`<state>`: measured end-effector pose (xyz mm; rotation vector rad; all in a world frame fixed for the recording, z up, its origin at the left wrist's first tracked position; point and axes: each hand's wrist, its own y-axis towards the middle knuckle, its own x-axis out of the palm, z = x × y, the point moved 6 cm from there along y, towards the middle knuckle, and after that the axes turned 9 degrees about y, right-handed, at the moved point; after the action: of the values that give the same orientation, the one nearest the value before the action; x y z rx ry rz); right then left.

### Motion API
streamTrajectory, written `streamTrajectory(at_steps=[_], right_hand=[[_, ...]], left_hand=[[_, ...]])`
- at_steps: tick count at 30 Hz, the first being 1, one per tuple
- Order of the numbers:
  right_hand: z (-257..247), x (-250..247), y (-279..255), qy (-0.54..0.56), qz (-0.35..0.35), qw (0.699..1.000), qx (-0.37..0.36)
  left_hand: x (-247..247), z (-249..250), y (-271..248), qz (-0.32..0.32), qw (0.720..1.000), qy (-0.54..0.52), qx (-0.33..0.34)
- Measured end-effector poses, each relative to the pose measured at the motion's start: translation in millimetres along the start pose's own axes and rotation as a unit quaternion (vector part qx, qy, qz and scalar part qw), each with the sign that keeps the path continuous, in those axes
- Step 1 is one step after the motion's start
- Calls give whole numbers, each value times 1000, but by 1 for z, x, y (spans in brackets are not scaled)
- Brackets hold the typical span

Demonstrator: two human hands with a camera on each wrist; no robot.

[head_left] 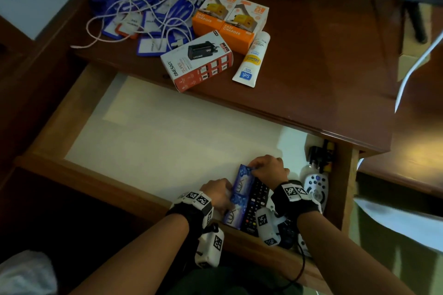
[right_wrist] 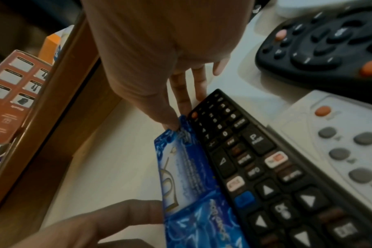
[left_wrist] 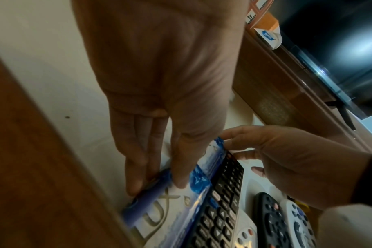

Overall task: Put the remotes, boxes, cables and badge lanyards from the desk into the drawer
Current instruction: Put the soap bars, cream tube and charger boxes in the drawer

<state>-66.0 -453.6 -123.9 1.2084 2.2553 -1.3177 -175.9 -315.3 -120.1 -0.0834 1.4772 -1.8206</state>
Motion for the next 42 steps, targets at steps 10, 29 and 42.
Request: streamTrajectory(at_steps=[10, 29, 42], right_hand=[[5, 0, -4, 92, -38, 993, -69], [-114, -123, -17, 188, 286, 932, -116], [-213, -105, 73, 15, 285, 955, -76]], left_hand=[[-4, 2, 0, -6, 1000, -4, 0], [-238, 74, -59, 413, 877, -69, 236], [-339, 47, -22, 434, 850, 243, 173]])
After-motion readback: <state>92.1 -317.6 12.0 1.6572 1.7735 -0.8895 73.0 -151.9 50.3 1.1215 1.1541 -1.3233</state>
